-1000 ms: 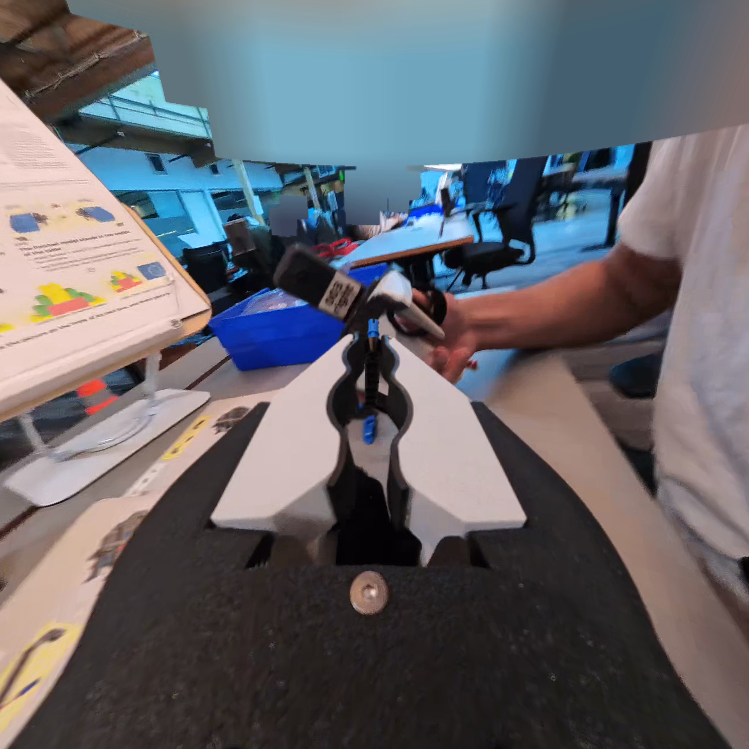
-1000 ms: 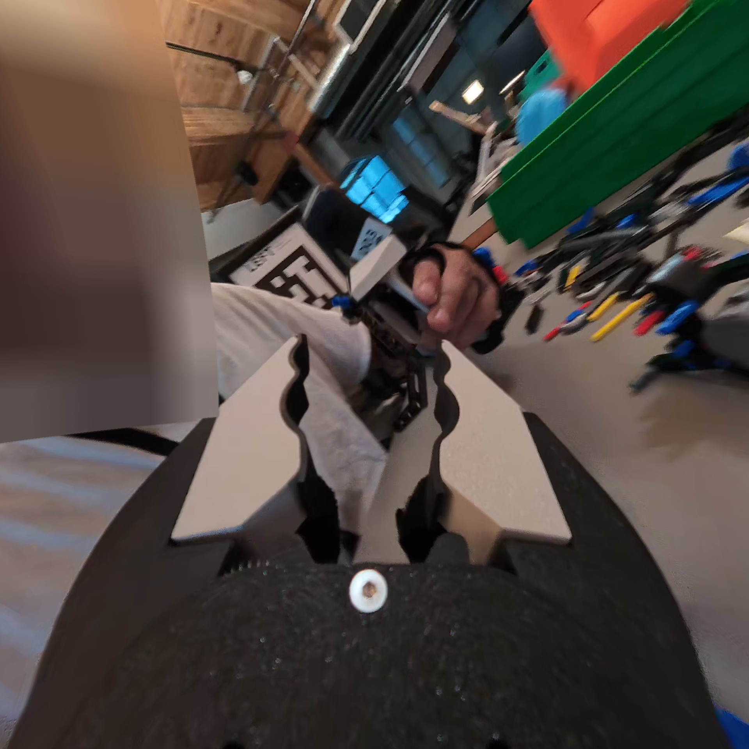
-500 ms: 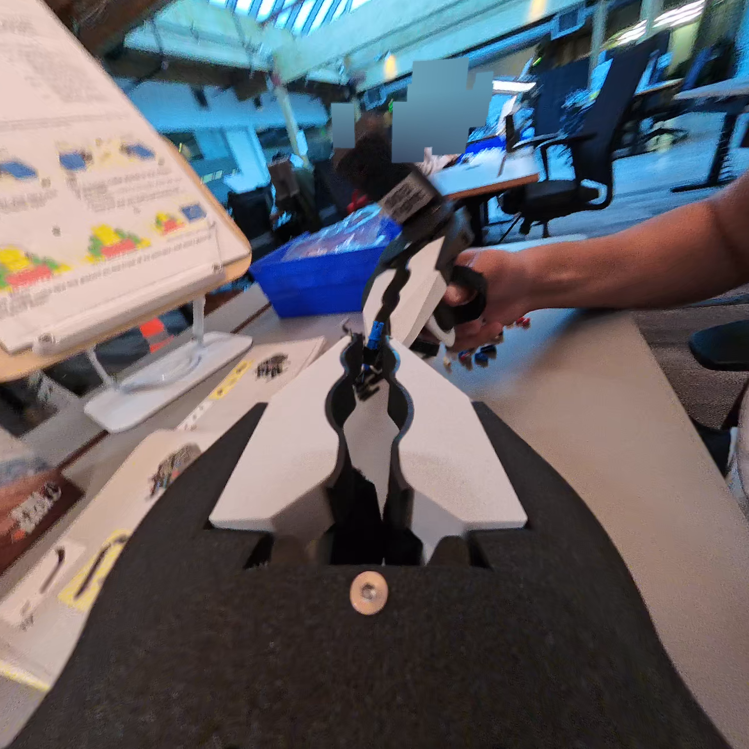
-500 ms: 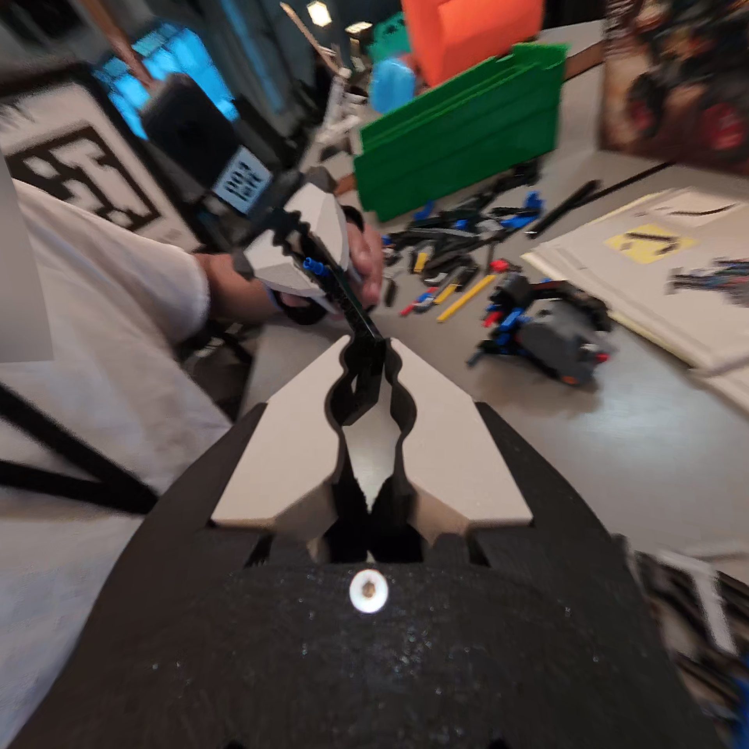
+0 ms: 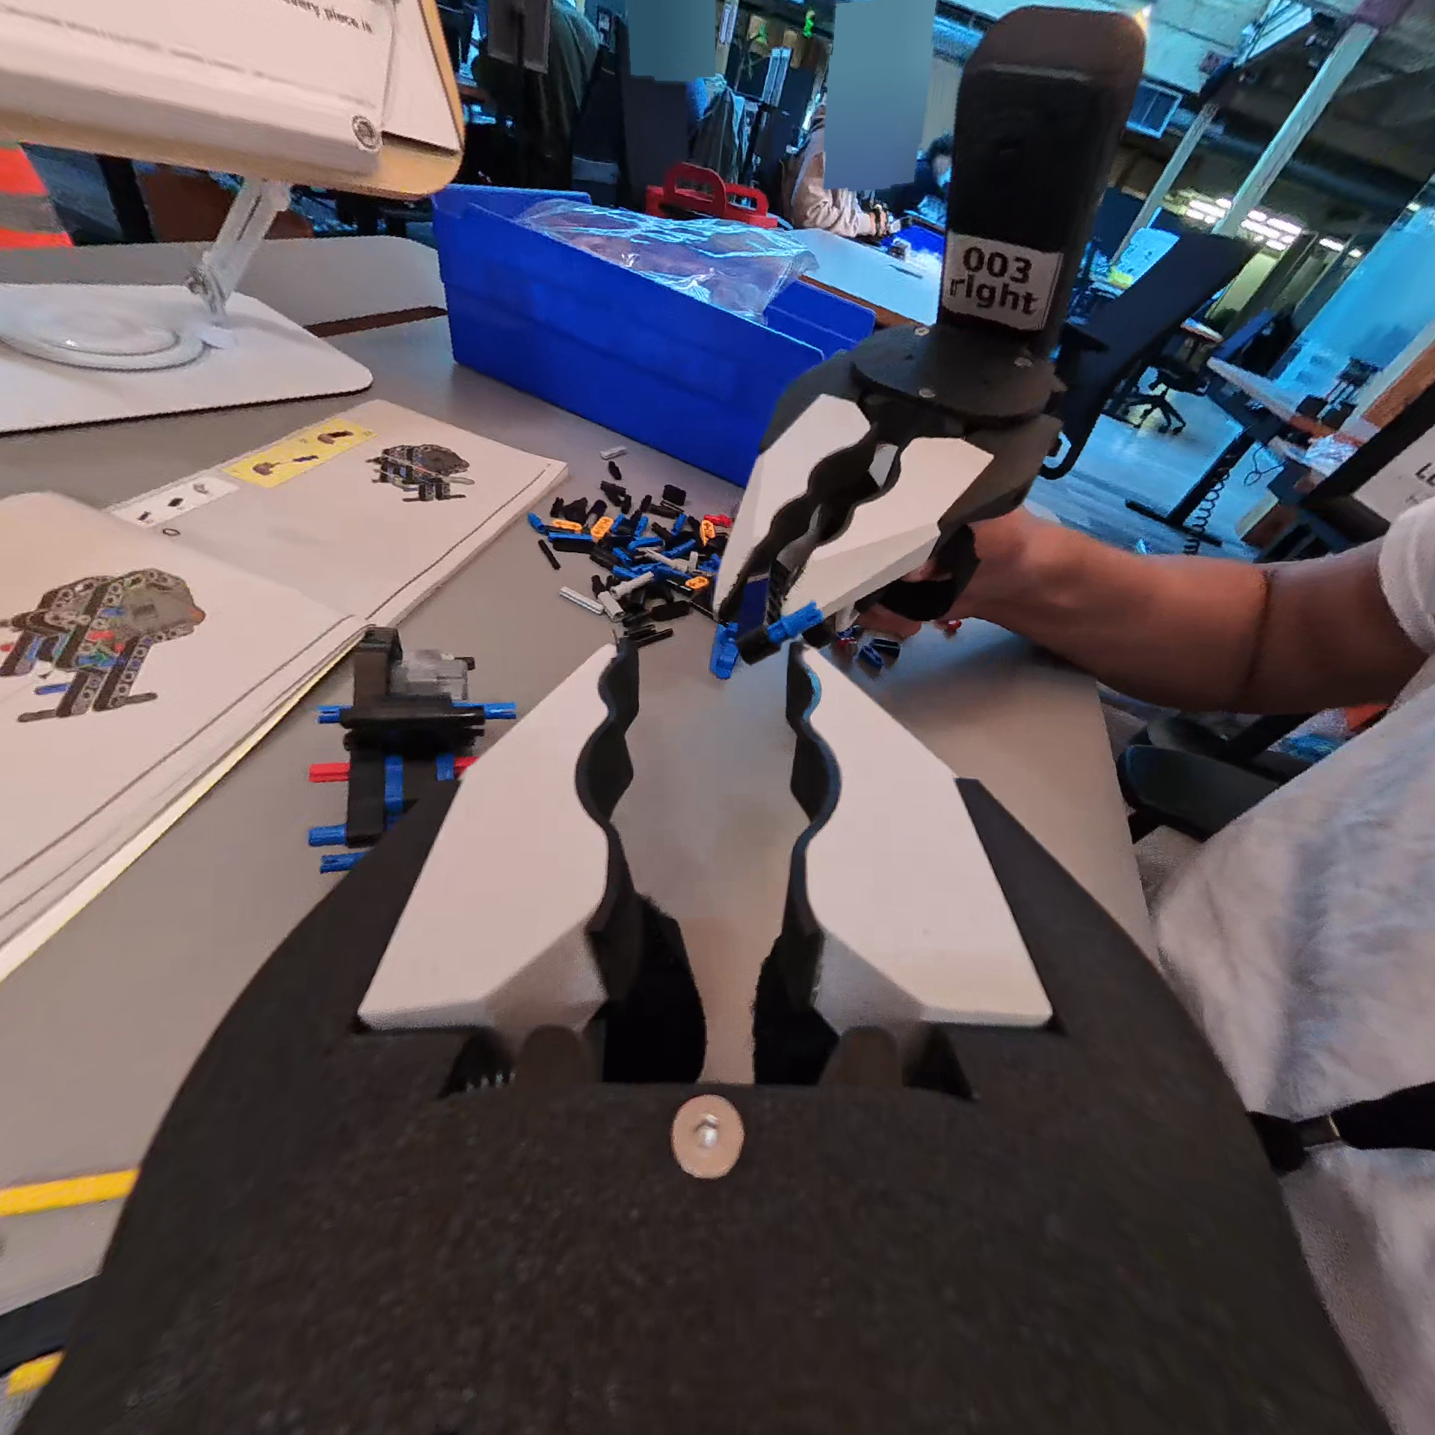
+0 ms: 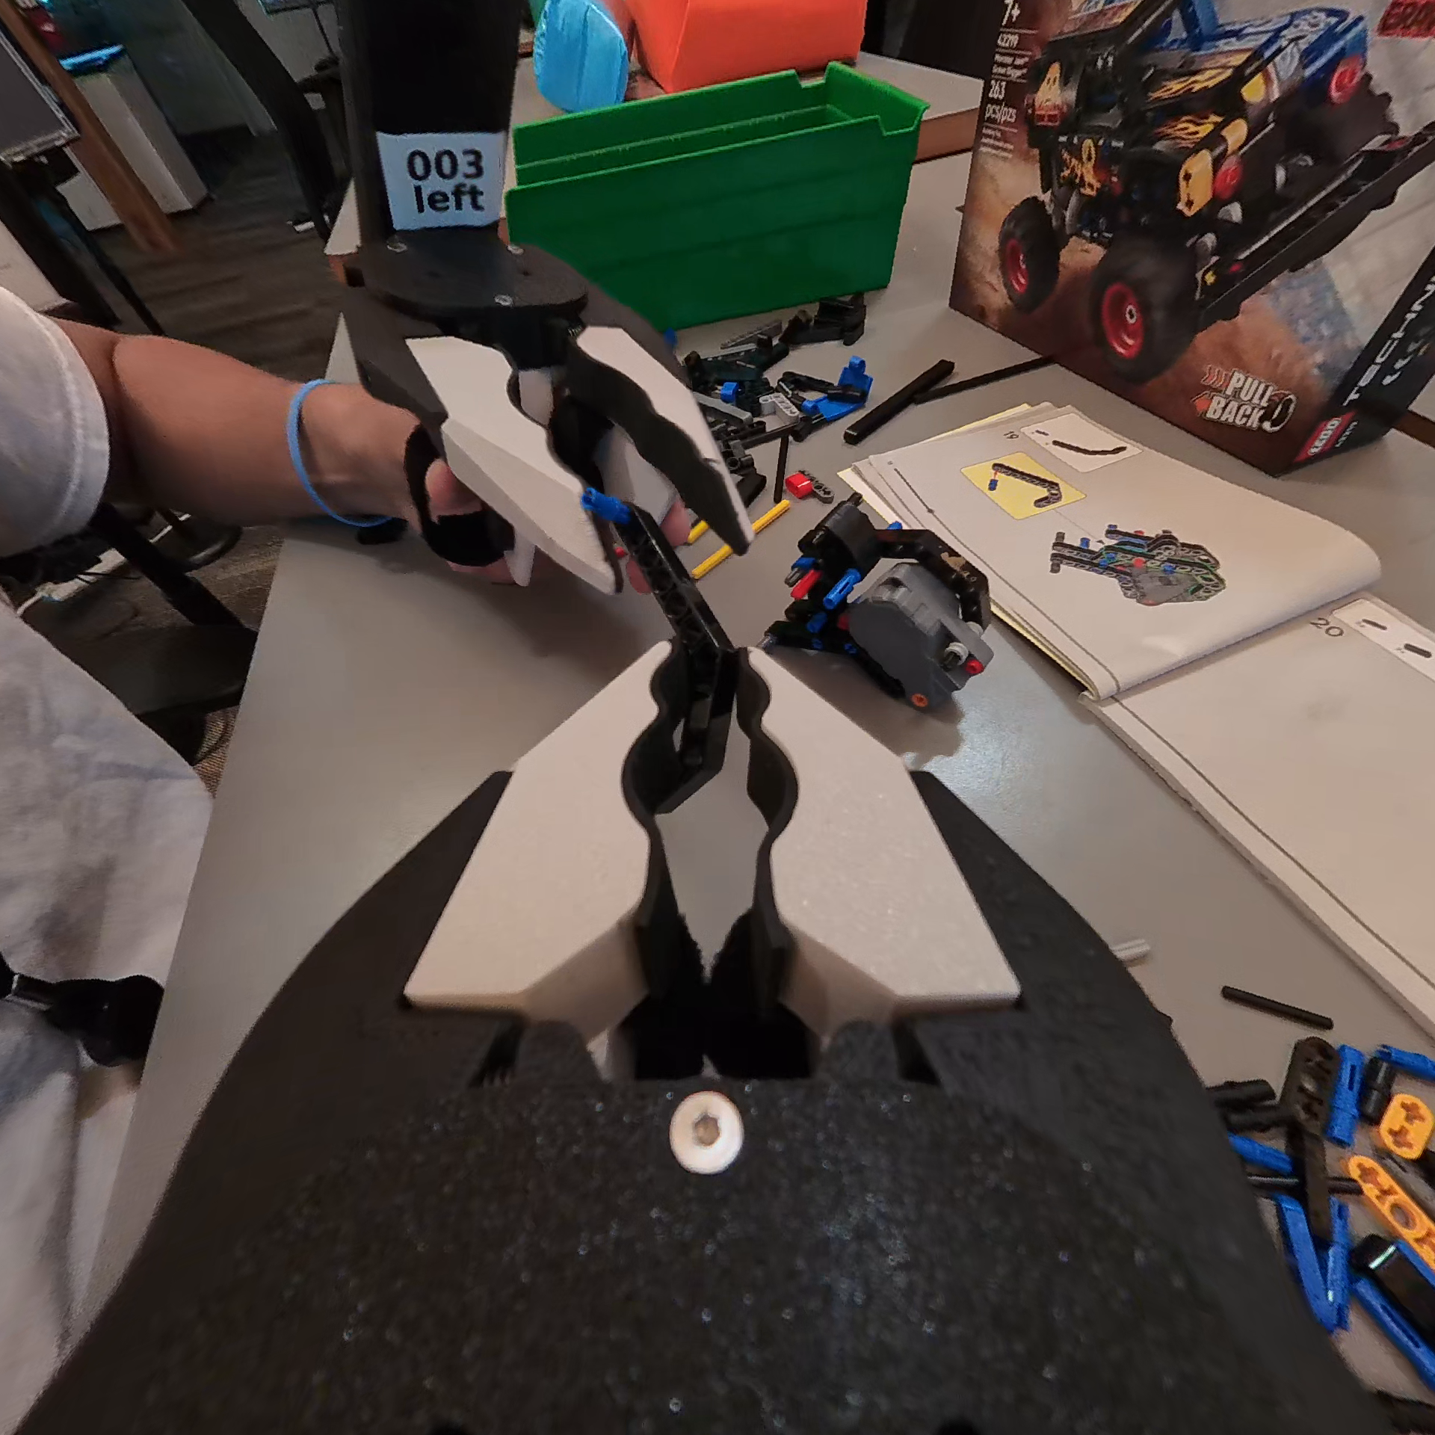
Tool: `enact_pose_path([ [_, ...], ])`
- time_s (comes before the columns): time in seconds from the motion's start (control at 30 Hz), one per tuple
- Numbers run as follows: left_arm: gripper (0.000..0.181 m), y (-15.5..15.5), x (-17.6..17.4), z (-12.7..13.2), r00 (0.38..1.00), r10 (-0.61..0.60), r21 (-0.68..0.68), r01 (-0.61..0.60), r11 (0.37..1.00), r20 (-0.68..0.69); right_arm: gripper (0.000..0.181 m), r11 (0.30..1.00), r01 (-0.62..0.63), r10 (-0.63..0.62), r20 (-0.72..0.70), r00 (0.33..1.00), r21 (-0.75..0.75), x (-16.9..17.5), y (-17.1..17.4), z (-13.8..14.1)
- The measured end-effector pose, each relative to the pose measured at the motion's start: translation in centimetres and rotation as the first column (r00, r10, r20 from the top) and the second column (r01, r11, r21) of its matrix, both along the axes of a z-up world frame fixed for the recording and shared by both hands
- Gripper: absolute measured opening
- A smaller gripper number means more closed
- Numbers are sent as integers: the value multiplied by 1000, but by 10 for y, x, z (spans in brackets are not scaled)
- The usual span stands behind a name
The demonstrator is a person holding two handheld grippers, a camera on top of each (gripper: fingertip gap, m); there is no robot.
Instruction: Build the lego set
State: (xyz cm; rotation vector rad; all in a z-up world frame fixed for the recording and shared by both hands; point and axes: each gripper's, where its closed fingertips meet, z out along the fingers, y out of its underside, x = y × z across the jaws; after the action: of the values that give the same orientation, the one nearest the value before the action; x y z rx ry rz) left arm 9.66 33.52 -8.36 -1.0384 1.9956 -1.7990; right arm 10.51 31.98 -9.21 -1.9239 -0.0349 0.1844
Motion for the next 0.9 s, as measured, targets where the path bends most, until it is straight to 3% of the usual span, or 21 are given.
enact_pose_path([
  [0.23,37,-3,-2,3,999,-29,-40,28,999,-22,10,998,58,-56,72,996,-29,9,0,-6],
  [0.33,37,-6,-5,4,996,-61,-92,55,994,-60,10,996,87,-84,170,982,-9,13,0,-3],
  [0.47,27,0,-1,10,995,-52,-183,35,983,-89,10,991,131,-131,391,911,26,17,-2,4],
  [0.6,19,0,-3,13,997,-50,-161,41,986,-50,11,989,137,-147,542,827,58,16,-2,10],
  [0.9,19,-4,-8,13,998,-64,-95,64,993,2,11,989,122,-147,508,849,82,12,-3,15],
])
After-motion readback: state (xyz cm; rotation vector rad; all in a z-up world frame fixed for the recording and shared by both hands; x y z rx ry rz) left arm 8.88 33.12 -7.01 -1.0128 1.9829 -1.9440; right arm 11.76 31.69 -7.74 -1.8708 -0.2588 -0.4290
